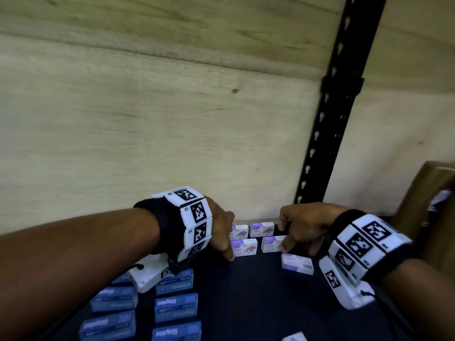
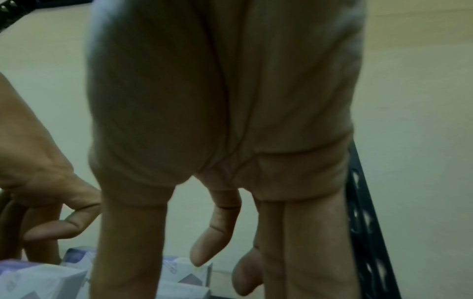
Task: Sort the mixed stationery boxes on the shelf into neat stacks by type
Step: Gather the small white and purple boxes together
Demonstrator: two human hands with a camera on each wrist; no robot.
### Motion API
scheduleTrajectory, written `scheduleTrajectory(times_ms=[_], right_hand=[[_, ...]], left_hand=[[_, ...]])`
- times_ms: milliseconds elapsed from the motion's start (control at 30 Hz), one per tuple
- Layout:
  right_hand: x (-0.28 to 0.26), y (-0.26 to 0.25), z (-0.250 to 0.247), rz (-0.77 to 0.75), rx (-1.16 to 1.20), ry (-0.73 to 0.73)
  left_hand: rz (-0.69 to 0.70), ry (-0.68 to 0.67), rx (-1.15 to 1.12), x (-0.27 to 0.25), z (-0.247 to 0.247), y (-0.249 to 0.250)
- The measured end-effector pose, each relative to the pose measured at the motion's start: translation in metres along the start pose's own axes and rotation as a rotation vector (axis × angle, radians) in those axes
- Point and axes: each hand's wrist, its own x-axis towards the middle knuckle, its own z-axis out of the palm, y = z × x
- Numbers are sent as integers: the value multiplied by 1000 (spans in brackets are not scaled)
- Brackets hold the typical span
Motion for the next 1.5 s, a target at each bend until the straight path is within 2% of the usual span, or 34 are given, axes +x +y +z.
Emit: scheduleTrajectory(times_ms=[133, 267, 433, 500, 667, 900, 1067, 1333, 1500], right_hand=[[-9, 7, -2, 14, -26, -45], [-15, 15, -1, 5, 5, -84], [-21, 23, 4, -14, 20, -61], [-24, 25, 8, -13, -20, -44], [-29, 32, 17, -59, -53, -5], [-32, 37, 23, -73, -46, 25], [-31, 38, 25, -98, -53, 31], [-27, 42, 24, -129, -38, 13], [-22, 46, 22, -141, 33, -13]], left_hand=[[-14, 40, 78, -13, -5, 6], [30, 160, 147, -33, -13, 14], [172, 237, 191, -60, -13, 32], [300, 224, 122, -68, -6, 42], [579, 85, 63, -79, 22, 69], [731, 80, 106, -78, 38, 88], [761, 79, 91, -71, 43, 85], [576, 67, 79, -69, 36, 64], [616, 69, 71, -74, 32, 59]])
